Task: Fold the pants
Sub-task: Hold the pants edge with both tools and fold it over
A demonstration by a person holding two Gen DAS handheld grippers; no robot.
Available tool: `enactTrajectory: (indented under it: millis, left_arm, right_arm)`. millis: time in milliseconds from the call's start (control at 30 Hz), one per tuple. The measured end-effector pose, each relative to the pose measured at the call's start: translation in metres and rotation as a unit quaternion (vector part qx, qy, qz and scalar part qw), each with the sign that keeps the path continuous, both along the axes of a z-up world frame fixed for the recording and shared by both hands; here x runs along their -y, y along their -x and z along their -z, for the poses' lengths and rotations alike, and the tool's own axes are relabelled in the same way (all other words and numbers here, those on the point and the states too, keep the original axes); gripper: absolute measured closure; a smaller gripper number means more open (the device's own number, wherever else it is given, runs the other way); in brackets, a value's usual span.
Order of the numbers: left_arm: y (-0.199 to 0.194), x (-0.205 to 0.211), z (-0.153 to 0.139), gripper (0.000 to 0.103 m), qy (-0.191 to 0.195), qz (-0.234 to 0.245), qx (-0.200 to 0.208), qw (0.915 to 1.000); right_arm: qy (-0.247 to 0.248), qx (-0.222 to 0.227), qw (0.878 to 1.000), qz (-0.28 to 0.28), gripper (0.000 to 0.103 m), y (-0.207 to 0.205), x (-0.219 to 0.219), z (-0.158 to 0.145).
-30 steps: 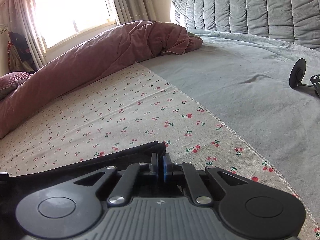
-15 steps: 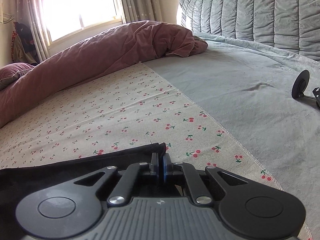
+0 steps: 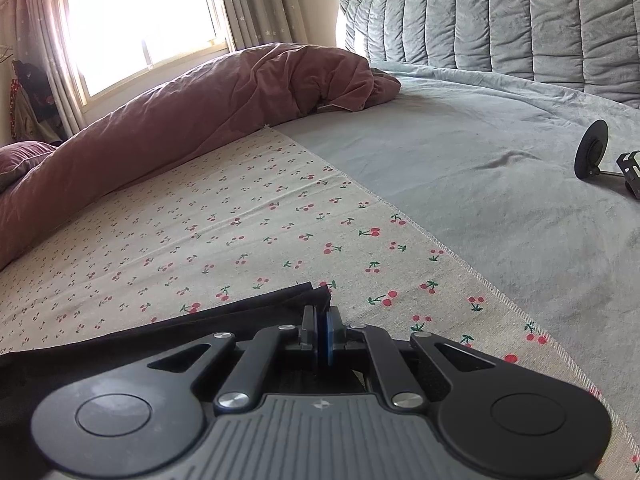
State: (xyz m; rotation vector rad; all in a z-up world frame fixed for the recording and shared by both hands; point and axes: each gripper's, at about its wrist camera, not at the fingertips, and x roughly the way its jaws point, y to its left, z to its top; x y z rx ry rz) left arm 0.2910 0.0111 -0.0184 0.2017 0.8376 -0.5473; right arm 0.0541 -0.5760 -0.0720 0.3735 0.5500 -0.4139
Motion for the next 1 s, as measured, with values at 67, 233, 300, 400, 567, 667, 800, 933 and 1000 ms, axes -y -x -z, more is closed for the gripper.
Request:
enactTrajectory:
  millis: [67,233,300,400,567,667,800,933,1000]
  left_arm:
    - [0.007,0.011,-0.002,0.099,-0.027,-0.013,0.031,0.9991]
    - [0.011,0.007,-0.013,0.099,-0.026,-0.031,0.061,0.9973]
    - [0.008,0.005,-0.010,0.099,-0.033,-0.038,0.057,0.9971]
    - [0.003,0.005,-0.002,0.095,-0.033,-0.046,0.044,0.9974]
    - [-0.002,-0.001,0.000,0.090,-0.014,-0.050,0.031,0.9982]
    - [-0.006,-0.006,0.002,0.090,0.003,-0.057,0.014,0.9983]
    - [-0.006,-0.003,0.004,0.099,0.014,-0.060,0.009,0.9981]
    - [0.005,0.003,-0.002,0.102,0.006,-0.069,0.044,0.9967]
    - [0.009,0.004,-0.012,0.102,0.021,-0.072,0.063,0.9952]
  right_arm:
    - [0.002,0.003,1.000,0.002,0.099,0.001,-0.001,0.000]
    - [0.015,0.005,1.000,0.005,0.102,-0.001,-0.002,-0.009]
    - [0.016,0.006,1.000,0.003,0.102,-0.006,-0.002,-0.009]
    - [0.013,0.003,1.000,-0.001,0.100,-0.014,-0.002,-0.006]
    - [-0.028,0.031,0.999,0.020,0.041,-0.010,0.011,-0.003]
    - [-0.054,0.021,0.998,0.008,0.048,-0.018,0.020,0.002]
    - [-0.035,-0.003,0.999,-0.021,0.078,-0.034,0.011,0.010]
    - [0.028,-0.024,0.998,-0.058,0.098,-0.041,-0.012,0.001]
    - [0.057,-0.014,0.997,-0.050,0.099,-0.039,-0.013,-0.010]
